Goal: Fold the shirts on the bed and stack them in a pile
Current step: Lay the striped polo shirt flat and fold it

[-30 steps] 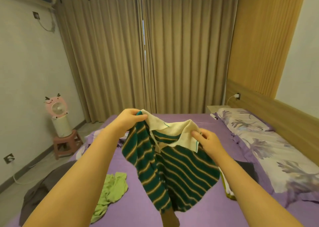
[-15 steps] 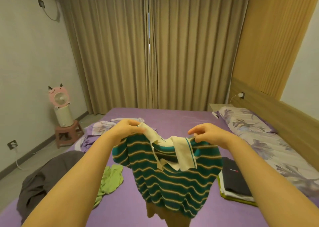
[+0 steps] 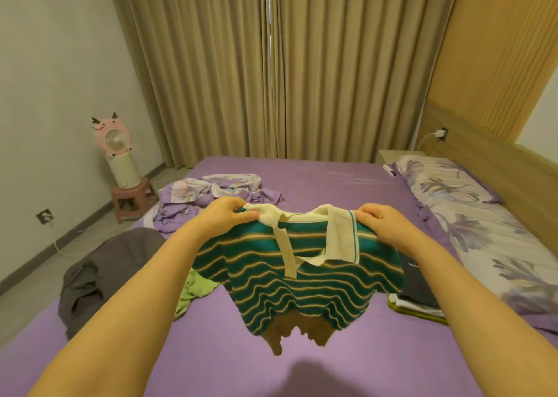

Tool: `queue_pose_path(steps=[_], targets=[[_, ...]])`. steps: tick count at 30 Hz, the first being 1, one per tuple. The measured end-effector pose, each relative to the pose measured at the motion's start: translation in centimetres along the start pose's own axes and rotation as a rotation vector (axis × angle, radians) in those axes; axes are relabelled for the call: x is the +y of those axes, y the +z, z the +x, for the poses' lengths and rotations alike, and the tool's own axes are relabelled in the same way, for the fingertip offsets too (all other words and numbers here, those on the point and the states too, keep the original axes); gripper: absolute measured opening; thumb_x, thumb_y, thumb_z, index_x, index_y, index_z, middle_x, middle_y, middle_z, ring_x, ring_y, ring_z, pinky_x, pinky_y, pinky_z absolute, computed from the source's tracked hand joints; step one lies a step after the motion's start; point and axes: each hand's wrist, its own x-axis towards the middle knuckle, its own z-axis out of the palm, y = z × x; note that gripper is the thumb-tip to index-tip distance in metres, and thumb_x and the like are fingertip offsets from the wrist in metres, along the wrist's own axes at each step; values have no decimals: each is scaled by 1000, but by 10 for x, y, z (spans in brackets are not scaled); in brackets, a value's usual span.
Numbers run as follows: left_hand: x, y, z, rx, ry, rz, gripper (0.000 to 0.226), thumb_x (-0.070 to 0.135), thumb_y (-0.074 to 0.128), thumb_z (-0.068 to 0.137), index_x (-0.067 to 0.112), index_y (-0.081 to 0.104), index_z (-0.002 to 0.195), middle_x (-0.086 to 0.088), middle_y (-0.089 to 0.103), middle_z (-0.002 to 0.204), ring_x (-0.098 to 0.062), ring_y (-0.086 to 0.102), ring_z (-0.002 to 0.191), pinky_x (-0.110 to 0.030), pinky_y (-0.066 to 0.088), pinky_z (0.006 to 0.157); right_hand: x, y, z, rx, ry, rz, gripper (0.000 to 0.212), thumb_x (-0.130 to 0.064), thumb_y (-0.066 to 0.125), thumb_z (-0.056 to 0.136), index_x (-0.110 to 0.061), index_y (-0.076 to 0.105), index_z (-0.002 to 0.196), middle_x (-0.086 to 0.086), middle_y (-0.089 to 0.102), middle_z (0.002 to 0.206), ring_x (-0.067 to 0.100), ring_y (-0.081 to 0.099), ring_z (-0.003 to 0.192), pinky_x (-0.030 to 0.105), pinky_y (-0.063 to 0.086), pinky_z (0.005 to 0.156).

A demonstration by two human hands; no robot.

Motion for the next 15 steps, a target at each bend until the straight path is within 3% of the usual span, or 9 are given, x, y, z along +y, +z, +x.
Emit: queue_pose_path(steps=[4, 8, 11, 15], targets=[[-13, 15, 1, -130, -25, -45, 34, 41, 54, 92, 19, 65, 116, 1, 66, 102, -14, 62, 88, -25, 49, 77, 18, 18, 3, -80, 69, 4, 29, -35, 44, 97, -15, 64, 99, 5, 64, 96, 19, 58, 90, 29, 46, 77], [-18, 19, 12, -222, -39, -58, 27, 40, 52, 93, 22, 68, 107, -3, 67, 105, -23, 63, 93, -30, 50, 81, 31, 29, 11, -178, 151, 7, 30, -36, 45, 97, -13, 64, 99, 8, 65, 96, 20, 59, 88, 30, 47, 78], [-20, 20, 29, -329, -75, -87, 21, 41, 51, 94, 29, 67, 102, 5, 67, 103, -14, 62, 91, -22, 47, 77, 40, 33, 21, -223, 207, 42, 30, -37, 47, 96, -13, 65, 97, 9, 66, 94, 21, 58, 87, 33, 48, 80], [-43, 50, 65, -389, -115, -88, 24, 40, 50, 95, 25, 63, 109, 6, 64, 103, -14, 60, 92, -26, 45, 80, 63, 57, 40, -224, 257, 14, 30, -35, 49, 95, -10, 66, 96, 8, 65, 91, 18, 57, 83, 34, 47, 81]])
